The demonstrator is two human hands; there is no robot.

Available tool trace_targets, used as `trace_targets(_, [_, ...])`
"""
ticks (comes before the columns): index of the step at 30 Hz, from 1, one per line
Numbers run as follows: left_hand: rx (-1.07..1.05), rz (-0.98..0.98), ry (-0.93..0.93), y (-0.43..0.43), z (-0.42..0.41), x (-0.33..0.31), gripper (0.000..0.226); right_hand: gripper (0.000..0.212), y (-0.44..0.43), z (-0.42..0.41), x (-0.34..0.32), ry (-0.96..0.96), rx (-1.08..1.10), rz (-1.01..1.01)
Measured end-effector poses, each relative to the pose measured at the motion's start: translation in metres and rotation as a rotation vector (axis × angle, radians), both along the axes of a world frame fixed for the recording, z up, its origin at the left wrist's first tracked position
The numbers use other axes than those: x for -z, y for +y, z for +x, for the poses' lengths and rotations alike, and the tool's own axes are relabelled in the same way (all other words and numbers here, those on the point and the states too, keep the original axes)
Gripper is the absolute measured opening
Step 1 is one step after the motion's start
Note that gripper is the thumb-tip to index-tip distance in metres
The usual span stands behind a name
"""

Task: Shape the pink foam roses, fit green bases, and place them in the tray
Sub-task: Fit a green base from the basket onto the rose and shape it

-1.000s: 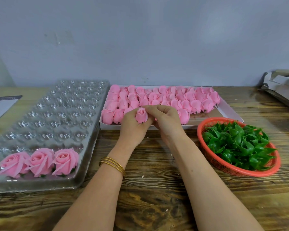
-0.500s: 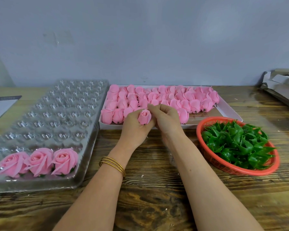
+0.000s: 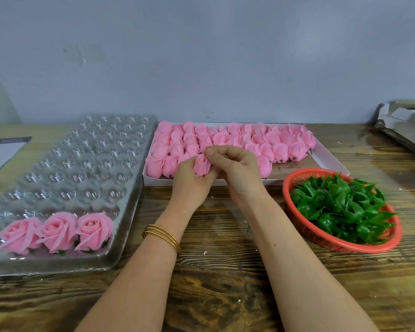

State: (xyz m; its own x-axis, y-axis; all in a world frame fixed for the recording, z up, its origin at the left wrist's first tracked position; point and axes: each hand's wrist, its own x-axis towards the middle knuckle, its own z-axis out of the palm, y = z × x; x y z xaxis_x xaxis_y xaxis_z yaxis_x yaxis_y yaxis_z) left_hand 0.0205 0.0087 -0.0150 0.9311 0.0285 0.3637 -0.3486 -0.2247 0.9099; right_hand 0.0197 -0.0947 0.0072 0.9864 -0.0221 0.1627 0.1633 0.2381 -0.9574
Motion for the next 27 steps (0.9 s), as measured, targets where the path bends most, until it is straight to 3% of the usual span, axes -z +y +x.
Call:
trace_targets(4, [-0.018, 0.023, 0.008, -0.0002, 0.0035, 0.0033, 0.006, 0.016, -0.0001, 0.0009, -0.0005, 0.022, 0.009, -0.017])
trace_targets(19, [0.018, 0.092, 0.041, -0.0011, 0.0017, 0.0041, 0.009, 0.019, -0.0064, 0.0025, -0.0014, 0.142, -0.031, -0.071])
trace_targets(27, [0.023, 0.040, 0.056, 0.0011, 0.0029, 0.0037, 0.013, 0.015, -0.0028, 0.0030, 0.0018, 0.052, 0.017, -0.158])
